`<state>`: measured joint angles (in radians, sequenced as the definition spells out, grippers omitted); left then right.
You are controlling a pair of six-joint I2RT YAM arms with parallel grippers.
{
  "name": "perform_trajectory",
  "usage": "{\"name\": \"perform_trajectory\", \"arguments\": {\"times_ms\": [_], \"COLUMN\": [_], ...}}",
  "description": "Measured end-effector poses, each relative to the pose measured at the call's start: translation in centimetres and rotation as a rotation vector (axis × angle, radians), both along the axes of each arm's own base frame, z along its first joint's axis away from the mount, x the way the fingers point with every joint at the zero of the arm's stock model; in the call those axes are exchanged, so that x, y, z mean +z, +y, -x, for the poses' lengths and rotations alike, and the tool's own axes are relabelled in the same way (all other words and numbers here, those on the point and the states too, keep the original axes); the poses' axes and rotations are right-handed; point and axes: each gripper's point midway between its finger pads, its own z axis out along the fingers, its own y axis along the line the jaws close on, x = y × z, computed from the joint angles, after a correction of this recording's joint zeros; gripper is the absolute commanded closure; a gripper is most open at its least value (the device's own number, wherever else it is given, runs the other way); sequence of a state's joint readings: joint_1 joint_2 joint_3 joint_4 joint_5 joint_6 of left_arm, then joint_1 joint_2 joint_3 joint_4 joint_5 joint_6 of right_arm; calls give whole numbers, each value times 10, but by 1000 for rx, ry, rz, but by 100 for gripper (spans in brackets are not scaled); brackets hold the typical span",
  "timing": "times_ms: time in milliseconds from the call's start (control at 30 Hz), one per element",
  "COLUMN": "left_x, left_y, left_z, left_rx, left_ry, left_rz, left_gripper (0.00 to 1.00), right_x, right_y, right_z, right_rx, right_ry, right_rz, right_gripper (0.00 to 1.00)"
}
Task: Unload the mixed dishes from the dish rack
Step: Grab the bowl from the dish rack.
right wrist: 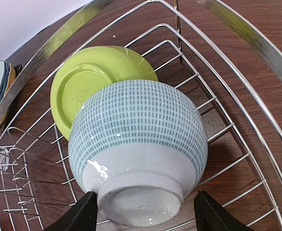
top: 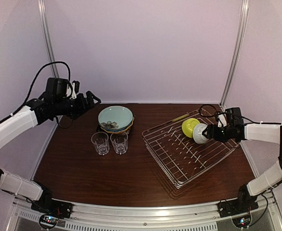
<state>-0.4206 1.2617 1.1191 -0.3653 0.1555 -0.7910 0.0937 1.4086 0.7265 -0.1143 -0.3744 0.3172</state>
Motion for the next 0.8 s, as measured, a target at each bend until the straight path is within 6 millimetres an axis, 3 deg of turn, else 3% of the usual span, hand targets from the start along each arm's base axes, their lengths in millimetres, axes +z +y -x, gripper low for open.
{"name": "perform_trajectory", "arguments": {"times_ms": [300, 800], "left_x": [1, -3], "left_y": [-1, -9], "left_z": [-1, -5], "left_rx": [-2, -23], "left_ry": [-5, -2], "left_rz": [4, 36], "left_gripper": [3, 3], "right_x": [-2, 1], "right_y": [2, 3], "right_z": [-2, -4], "right_rx": [12, 21], "right_ry": [-1, -9], "right_rz": [-16, -30], "right_gripper": [32, 51]}}
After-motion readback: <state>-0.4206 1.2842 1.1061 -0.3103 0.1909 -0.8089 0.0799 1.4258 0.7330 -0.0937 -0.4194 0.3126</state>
